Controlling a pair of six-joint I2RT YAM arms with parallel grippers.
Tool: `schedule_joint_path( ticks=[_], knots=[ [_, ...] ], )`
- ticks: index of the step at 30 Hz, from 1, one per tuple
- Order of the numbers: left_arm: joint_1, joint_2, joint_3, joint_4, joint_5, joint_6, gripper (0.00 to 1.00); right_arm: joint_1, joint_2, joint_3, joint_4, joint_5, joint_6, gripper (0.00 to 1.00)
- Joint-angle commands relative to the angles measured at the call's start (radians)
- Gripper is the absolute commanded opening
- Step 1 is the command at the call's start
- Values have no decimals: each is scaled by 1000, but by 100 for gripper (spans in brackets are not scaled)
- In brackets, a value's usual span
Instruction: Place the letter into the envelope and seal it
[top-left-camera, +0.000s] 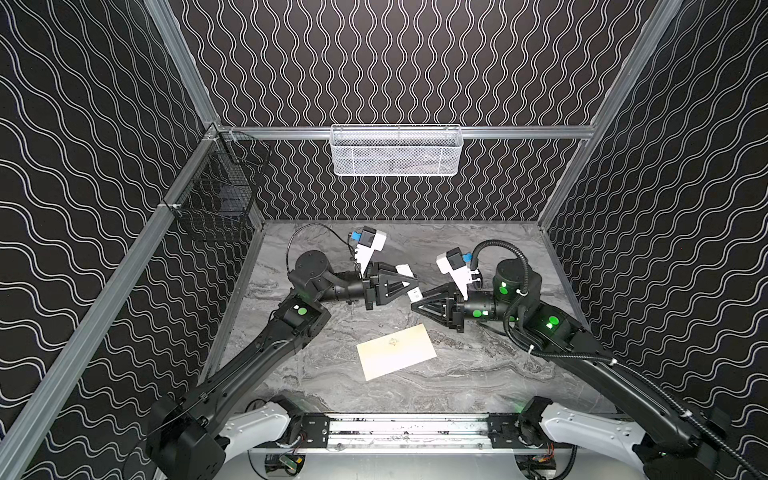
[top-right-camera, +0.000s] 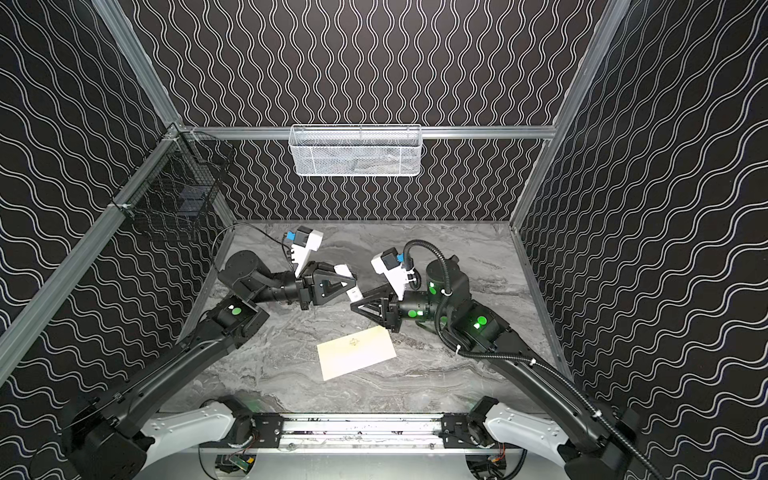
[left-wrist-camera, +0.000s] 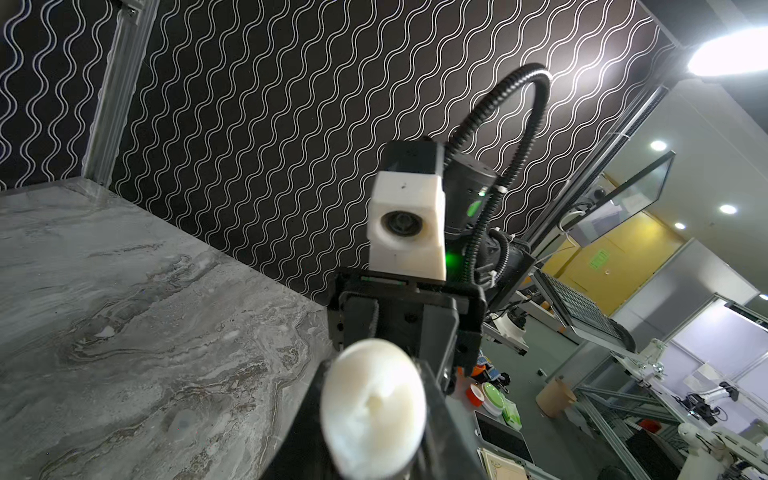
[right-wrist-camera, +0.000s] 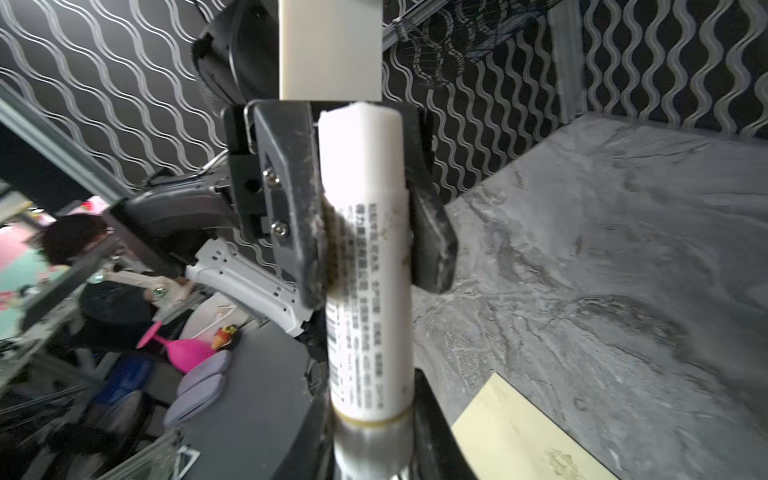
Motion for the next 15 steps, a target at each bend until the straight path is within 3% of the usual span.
schedule_joint_path(
  ticks=[1,5,8,11,15],
  knots=[
    [0,7,2,-195,-146,132,0,156,6,80,-69,533,-72,8],
    [0,17,5,-195,-193,122,0,402,134,266,-258,1198,-104,11],
    [4,12,6,-200,-227,124,0,504,188,303,-251,1462,-140,12],
    [3,16,4,-189,-244,116,0,577,245,322,-209,1607,-192,13],
    [7,20,-3,-176,-255,101,0,615,280,329,-175,1596,-193,18]
  ],
)
